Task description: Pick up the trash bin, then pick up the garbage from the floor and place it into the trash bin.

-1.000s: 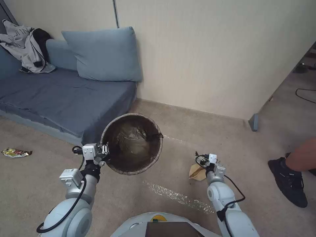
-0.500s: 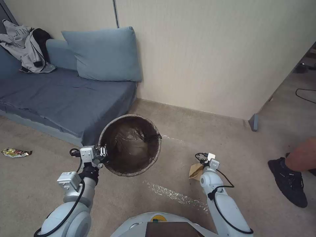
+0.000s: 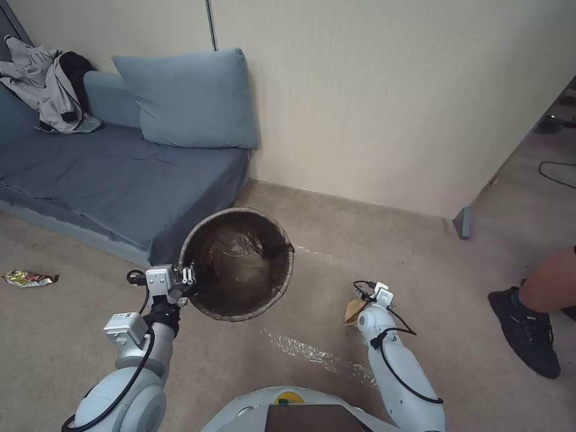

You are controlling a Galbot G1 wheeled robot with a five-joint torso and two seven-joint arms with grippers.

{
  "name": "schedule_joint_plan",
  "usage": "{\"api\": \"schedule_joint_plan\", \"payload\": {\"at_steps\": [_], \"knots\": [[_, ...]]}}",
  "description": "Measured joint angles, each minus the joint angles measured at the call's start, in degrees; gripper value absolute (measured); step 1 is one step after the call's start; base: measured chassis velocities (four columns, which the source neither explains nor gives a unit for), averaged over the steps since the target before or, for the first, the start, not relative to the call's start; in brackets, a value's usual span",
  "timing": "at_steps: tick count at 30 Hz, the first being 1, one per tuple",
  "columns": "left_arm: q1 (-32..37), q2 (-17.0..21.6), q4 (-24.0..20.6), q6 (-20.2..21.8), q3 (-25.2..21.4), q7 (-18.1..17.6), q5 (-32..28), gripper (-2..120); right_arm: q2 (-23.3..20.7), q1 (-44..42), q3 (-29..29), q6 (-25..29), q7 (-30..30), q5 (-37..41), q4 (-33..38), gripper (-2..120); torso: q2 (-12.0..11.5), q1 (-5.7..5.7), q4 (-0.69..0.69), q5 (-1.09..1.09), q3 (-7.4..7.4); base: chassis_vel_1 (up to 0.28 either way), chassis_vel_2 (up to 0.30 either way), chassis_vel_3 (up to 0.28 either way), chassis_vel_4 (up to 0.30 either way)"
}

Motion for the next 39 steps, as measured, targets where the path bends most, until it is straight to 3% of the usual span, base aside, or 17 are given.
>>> {"api": "schedule_joint_plan", "payload": {"at_steps": [9, 21, 36, 39], "knots": [[-0.1, 0.1, 0.2, 0.0, 0.1, 0.2, -0.1, 2, 0.5, 0.8, 0.6, 1.3, -0.1, -1.6, -3.4, 100, 0.0, 0.00, 0.00, 0.00, 0.00, 0.000, 0.000, 0.000, 0.000], [-0.7, 0.3, 0.8, -0.2, 0.3, 0.5, -0.1, 2, -0.4, -0.5, 0.7, 1.3, -0.1, -1.5, -0.6, 100, 0.0, 0.00, -0.01, 0.00, -0.01, 0.000, 0.000, 0.000, 0.000], [-0.8, 0.6, 1.0, -0.3, 0.3, 0.5, -0.2, 2, 0.0, -0.2, 1.1, 1.4, -0.7, -1.7, -2.9, 100, 0.0, 0.00, 0.00, 0.00, -0.01, 0.000, 0.000, 0.000, 0.000], [-0.8, 0.7, 1.0, -0.4, 0.3, 0.5, -0.2, 2, 0.3, 0.0, 1.1, 1.7, -0.7, -2.1, -4.0, 87, 0.0, 0.00, -0.01, -0.01, -0.01, 0.000, 0.000, 0.000, 0.000]]}}
